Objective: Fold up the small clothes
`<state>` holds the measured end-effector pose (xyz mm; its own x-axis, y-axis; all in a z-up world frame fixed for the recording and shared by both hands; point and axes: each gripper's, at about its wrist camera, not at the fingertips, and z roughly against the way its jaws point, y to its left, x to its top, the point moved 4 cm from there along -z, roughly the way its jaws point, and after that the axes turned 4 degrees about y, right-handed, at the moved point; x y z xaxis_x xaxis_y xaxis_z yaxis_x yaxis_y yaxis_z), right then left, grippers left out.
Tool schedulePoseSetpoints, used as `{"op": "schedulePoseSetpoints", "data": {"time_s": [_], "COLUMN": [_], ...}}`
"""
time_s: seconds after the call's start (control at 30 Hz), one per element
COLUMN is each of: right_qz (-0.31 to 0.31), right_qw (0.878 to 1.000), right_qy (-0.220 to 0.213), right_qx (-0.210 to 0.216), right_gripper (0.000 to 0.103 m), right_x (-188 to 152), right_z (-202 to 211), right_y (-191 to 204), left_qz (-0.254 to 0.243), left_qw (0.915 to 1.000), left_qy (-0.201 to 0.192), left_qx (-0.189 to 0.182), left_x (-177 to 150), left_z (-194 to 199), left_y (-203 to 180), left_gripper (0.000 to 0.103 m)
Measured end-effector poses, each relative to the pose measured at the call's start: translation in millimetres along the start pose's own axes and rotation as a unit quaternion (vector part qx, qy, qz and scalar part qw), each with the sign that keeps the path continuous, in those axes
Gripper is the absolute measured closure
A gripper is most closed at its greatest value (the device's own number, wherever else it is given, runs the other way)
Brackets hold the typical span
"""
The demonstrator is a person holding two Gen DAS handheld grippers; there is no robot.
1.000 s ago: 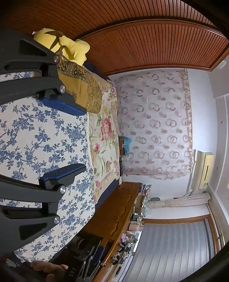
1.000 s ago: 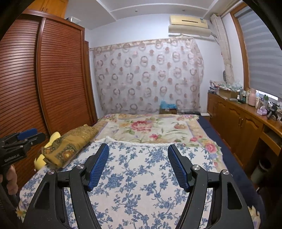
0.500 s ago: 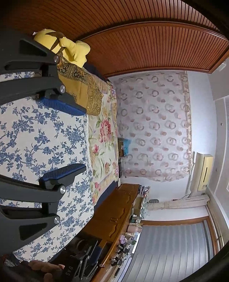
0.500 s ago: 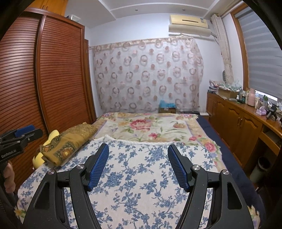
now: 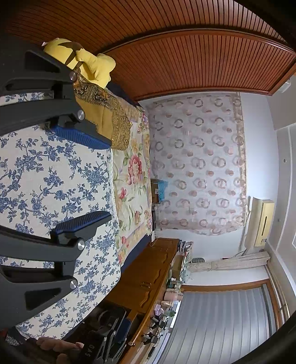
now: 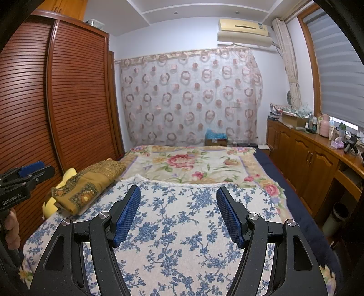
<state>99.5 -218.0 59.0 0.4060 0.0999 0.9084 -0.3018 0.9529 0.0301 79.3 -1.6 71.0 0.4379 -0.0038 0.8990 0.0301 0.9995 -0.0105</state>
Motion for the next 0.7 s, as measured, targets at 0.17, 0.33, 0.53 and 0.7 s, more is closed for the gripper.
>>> {"op": "schedulePoseSetpoints", "data": {"time_s": [0.17, 0.33, 0.53, 0.7], "right_qz": [-0.001, -0.002, 0.000, 0.000], "right_qw": [1.000, 1.000, 1.000, 1.000], "right_qy": [0.000, 0.000, 0.001, 0.001], "right_qx": [0.000, 0.001, 0.001, 0.001], "right_gripper": [0.032, 0.032, 0.031, 0.031], "right_x": [0.2, -0.2, -1.1, -0.9], "right_z": [0.2, 0.4, -1.3, -1.3], "right_y": [0.0, -0.2, 0.5, 0.5], "left_qz": [0.002, 0.002, 0.001, 0.005], "left_qw": [1.0000, 1.0000, 1.0000, 1.0000], "left_qy": [-0.001, -0.002, -0.002, -0.004], "left_qx": [0.002, 0.003, 0.003, 0.004], "left_x": [-0.9, -0.5, -0.9, 0.6], "left_z": [0.6, 1.2, 1.1, 2.7], "left_y": [0.4, 2.6, 2.9, 6.4], "left_gripper": [0.047, 0.047, 0.047, 0.047]}}
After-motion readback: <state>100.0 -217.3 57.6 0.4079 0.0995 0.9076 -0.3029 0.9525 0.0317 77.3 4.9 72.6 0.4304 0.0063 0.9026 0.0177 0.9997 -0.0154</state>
